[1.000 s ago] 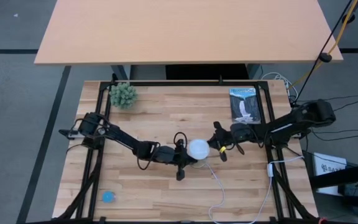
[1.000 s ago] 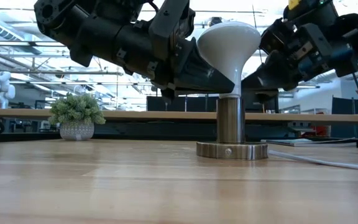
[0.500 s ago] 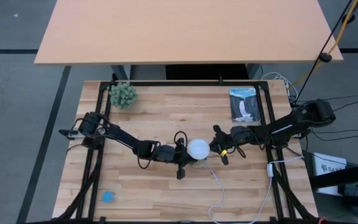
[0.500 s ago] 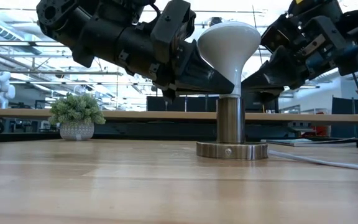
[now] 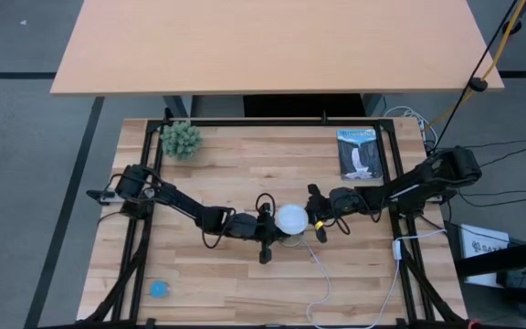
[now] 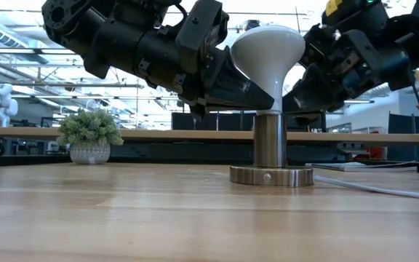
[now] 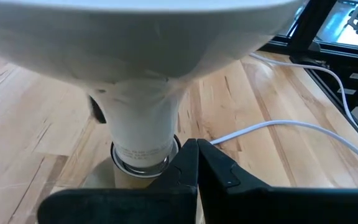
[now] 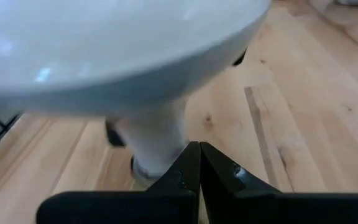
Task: Screw lightbulb
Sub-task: Insert the lightbulb into the lamp
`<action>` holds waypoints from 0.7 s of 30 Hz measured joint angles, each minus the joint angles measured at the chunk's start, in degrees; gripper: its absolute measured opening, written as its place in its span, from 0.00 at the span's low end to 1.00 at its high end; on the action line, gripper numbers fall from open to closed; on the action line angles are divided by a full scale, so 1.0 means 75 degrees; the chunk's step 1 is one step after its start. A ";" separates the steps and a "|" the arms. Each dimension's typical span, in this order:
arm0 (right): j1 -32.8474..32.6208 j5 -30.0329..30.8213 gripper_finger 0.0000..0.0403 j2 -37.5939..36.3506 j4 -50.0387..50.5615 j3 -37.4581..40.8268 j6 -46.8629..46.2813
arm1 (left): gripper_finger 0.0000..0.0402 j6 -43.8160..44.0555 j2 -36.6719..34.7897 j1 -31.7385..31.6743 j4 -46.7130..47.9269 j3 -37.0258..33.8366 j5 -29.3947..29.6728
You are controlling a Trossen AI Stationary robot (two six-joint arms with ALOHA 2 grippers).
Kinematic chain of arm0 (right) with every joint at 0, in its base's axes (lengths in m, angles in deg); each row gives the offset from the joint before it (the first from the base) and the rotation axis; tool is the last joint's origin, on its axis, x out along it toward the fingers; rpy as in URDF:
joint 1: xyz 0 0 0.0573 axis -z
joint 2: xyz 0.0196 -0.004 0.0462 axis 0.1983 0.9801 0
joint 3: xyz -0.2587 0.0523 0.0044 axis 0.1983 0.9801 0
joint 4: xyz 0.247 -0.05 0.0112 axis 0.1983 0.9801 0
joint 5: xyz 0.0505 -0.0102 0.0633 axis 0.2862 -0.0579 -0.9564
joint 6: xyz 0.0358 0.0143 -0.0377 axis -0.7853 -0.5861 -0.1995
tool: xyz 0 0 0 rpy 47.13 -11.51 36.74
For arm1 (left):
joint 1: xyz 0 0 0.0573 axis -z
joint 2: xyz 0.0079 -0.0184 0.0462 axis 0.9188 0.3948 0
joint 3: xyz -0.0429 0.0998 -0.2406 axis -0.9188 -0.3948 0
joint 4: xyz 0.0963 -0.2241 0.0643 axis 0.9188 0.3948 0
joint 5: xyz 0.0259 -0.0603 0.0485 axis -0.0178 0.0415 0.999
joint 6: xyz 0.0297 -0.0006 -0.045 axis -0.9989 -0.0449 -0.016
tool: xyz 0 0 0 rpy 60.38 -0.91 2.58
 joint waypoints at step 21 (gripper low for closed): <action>-0.0144 -0.0402 0.00 0.0103 0.0282 -0.0087 -0.0066 | 0.00 -0.0093 -0.0012 -0.0057 0.0189 0.0000 -0.0023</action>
